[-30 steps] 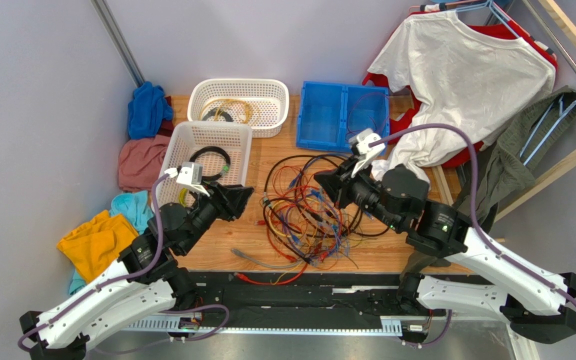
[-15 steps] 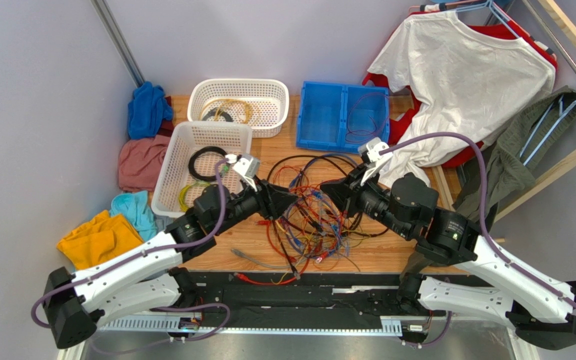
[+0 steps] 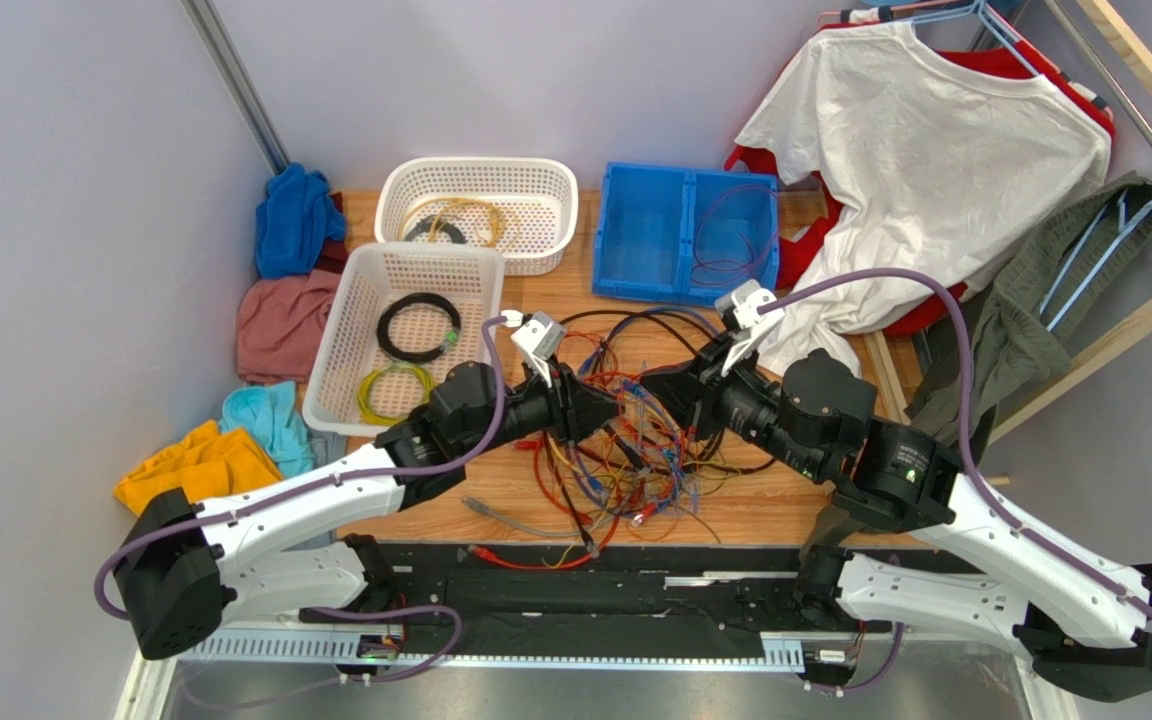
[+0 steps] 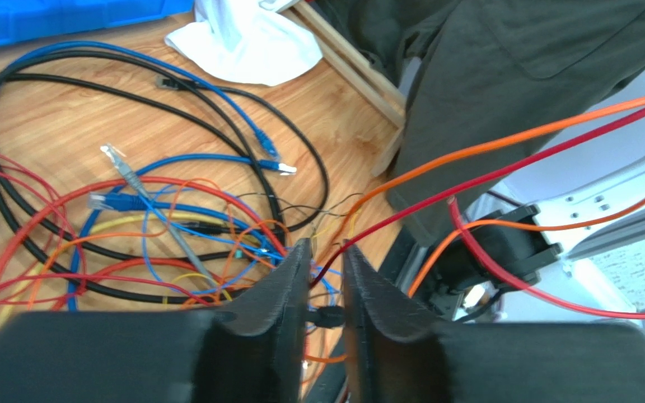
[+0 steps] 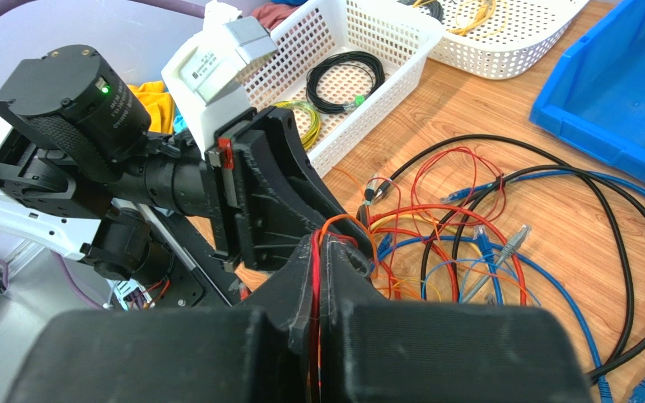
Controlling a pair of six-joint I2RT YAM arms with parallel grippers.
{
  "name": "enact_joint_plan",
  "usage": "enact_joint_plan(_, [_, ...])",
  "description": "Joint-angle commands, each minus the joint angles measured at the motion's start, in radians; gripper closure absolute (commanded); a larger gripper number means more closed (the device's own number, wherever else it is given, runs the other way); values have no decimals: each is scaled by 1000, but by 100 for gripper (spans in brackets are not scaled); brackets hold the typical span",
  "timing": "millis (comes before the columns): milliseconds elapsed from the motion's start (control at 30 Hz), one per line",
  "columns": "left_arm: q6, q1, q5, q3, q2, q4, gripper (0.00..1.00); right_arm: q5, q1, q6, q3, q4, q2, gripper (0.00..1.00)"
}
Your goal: Untangle the cables
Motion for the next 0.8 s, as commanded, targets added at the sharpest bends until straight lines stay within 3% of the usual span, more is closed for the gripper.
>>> enact_joint_plan(0, [17, -5, -42, 57, 14, 3, 95, -6, 5, 10, 1, 21, -19, 100])
enact_joint_plan(33, [21, -5, -107, 63, 9, -23, 100, 10, 5, 7, 2, 16, -22, 99])
enact_joint_plan(167, [50, 1, -296, 83, -44, -181, 100, 52, 5, 4, -2, -5, -57, 83])
enact_joint_plan(233, [55, 9, -350, 94, -83, -223, 100, 75, 5, 2, -19, -8, -68, 80])
enact_joint_plan(567, [133, 31, -409, 266, -185, -441, 100, 100, 5, 13, -86, 11, -82, 84])
enact_joint_plan(733, [172, 31, -407, 362, -185, -488, 100, 9, 4, 25, -128, 54, -54, 55])
enact_joint_plan(767, [173, 31, -404, 378, -182, -492, 100, -6, 5, 28, -145, 70, -50, 53])
